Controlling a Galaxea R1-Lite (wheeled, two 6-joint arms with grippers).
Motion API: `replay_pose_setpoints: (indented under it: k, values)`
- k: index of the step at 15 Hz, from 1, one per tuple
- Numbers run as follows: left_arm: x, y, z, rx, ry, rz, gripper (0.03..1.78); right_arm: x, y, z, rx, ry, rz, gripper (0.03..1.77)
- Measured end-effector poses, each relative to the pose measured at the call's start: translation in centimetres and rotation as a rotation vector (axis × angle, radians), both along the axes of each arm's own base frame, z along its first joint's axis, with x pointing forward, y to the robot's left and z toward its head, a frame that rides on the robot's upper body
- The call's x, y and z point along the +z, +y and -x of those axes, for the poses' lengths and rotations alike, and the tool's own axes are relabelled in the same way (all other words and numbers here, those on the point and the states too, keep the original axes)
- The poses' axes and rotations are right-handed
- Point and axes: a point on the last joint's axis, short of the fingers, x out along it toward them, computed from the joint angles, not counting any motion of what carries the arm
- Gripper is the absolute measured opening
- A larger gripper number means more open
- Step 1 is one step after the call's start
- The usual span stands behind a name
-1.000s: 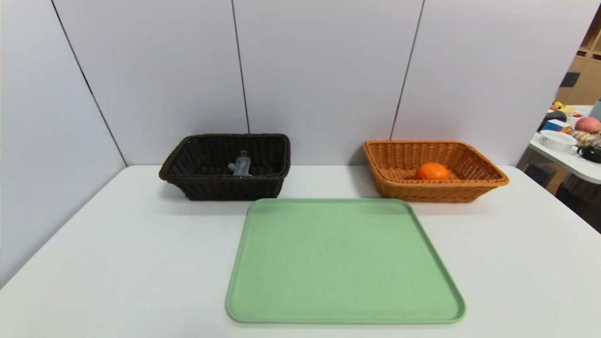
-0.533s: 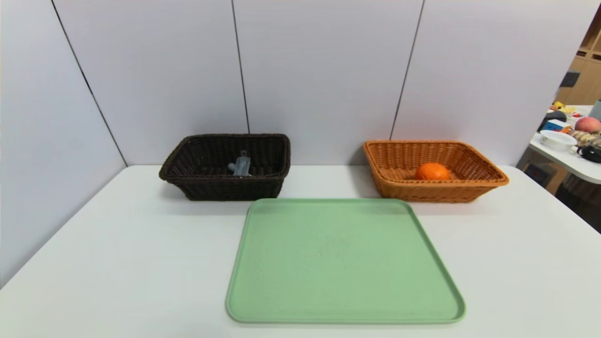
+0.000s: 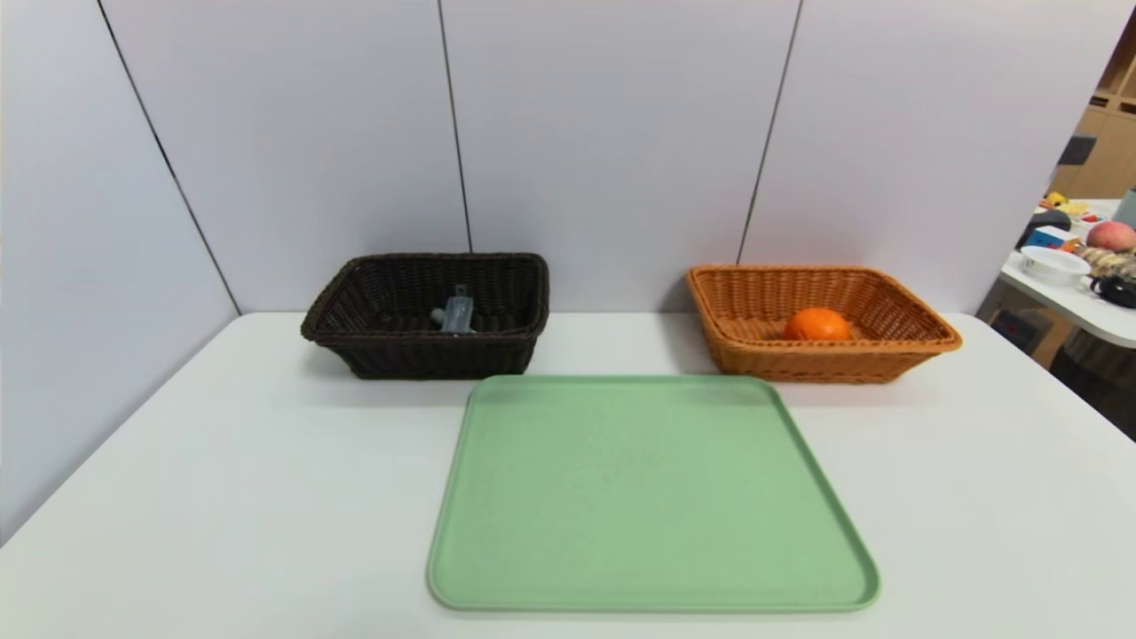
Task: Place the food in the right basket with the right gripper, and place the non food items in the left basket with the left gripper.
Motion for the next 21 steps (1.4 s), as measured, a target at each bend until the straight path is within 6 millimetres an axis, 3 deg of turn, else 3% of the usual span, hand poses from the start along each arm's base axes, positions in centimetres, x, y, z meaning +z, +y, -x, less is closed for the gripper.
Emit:
replay_pose_setpoints:
  k: [6,21]
  values:
    - [-0.10,0.00,0.03,-0.003,-0.002,-0.015,1.69,-0.58,0.42,-0.37,0.186,-0.034,-0.004,1.69]
    - [-0.20,0.03,0.03,0.010,0.007,0.034,1.69,-0.90,0.43,-0.55,0.195,-0.046,-0.090,1.69]
